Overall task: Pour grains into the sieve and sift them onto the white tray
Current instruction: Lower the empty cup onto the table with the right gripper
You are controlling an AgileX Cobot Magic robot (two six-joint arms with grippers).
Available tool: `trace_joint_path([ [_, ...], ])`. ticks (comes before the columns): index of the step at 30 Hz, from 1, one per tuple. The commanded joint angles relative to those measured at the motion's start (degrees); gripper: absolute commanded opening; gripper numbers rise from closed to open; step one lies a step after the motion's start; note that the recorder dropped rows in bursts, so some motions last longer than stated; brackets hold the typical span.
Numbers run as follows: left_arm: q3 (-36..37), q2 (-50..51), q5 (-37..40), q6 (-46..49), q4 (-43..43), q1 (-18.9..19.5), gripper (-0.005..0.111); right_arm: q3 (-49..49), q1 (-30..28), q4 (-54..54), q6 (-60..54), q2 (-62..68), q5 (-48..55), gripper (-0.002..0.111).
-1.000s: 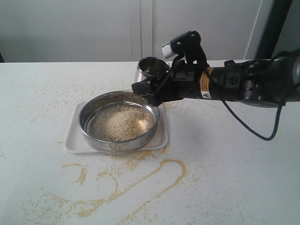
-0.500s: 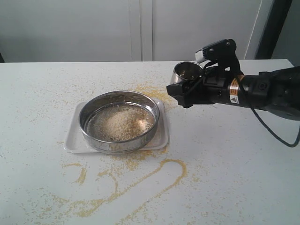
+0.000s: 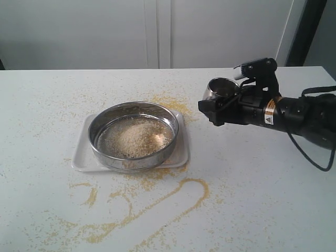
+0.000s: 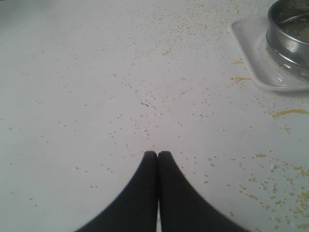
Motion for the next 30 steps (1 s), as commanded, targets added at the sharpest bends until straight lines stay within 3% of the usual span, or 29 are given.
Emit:
trace_joint_path([
  [1, 0.22, -0.24, 0.03, 0.0, -0.72, -0.12, 0.0, 0.23, -0.47, 5.9, -4.0, 3.42, -8.57, 0.0],
  [5, 0.22, -0.24, 0.03, 0.0, -0.72, -0.12, 0.0, 0.23, -0.47, 10.22, -6.76, 5.83, -8.67, 0.0],
  [30, 0.22, -0.24, 0.03, 0.0, -0.72, -0.12, 0.0, -0.51, -0.37, 12.02, -16.54, 13.31, -6.78, 0.0],
])
